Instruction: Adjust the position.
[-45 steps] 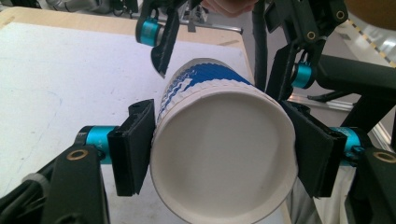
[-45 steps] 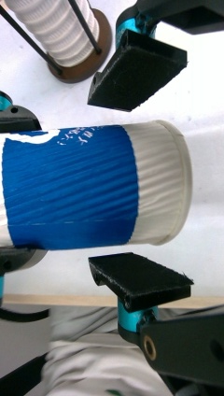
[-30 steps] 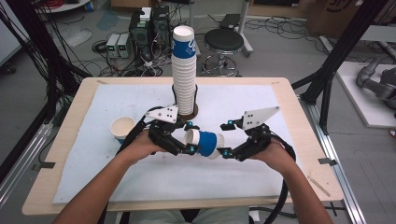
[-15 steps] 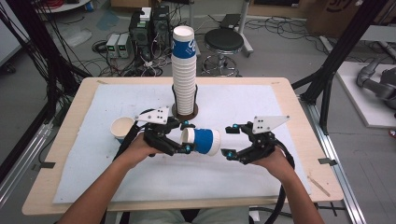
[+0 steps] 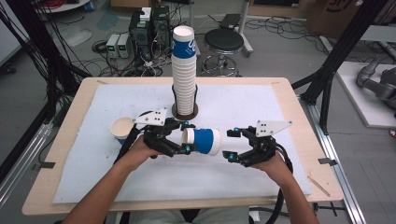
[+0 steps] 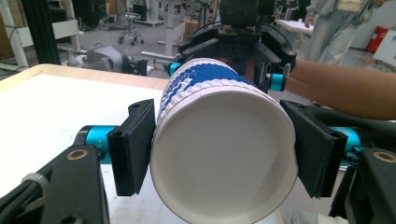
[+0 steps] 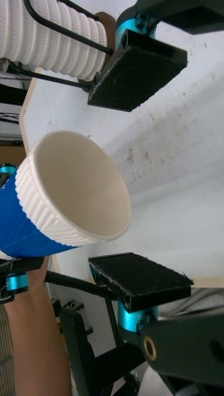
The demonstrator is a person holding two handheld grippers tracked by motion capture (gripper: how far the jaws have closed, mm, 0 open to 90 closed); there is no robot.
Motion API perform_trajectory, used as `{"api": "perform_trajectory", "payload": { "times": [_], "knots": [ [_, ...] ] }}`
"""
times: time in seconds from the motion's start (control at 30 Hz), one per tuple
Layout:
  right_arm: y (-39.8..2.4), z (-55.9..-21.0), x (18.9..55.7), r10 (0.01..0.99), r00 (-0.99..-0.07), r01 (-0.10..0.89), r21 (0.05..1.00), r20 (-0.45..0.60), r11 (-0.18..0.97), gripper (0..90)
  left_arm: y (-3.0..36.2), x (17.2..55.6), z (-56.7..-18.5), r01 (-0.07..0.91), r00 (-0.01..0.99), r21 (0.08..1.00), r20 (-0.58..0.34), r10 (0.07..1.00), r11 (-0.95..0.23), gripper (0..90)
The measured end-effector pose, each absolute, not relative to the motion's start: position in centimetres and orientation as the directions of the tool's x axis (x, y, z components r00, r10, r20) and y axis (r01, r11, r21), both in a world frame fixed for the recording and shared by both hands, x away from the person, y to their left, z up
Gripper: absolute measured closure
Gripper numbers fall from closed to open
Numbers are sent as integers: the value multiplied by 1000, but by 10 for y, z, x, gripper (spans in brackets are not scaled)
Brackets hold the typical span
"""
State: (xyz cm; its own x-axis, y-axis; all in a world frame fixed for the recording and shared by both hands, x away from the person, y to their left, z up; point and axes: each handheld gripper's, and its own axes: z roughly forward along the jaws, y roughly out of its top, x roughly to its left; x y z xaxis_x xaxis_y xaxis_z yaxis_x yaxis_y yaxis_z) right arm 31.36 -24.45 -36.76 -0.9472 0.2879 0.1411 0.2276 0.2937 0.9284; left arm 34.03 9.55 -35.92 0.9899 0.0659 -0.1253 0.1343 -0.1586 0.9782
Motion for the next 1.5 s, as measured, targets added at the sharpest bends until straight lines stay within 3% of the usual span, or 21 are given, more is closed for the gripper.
{"api": "perform_trajectory", "payload": {
  "times": [1.1,1.5],
  "knots": [
    [-229,-381,315,174,-957,270,931,232,245,182,82,337,-365,148,988,986,-151,-26,-82,299],
    [-233,-379,315,161,-966,238,942,204,235,295,83,336,-365,128,991,988,-130,-26,-85,311]
  ]
}}
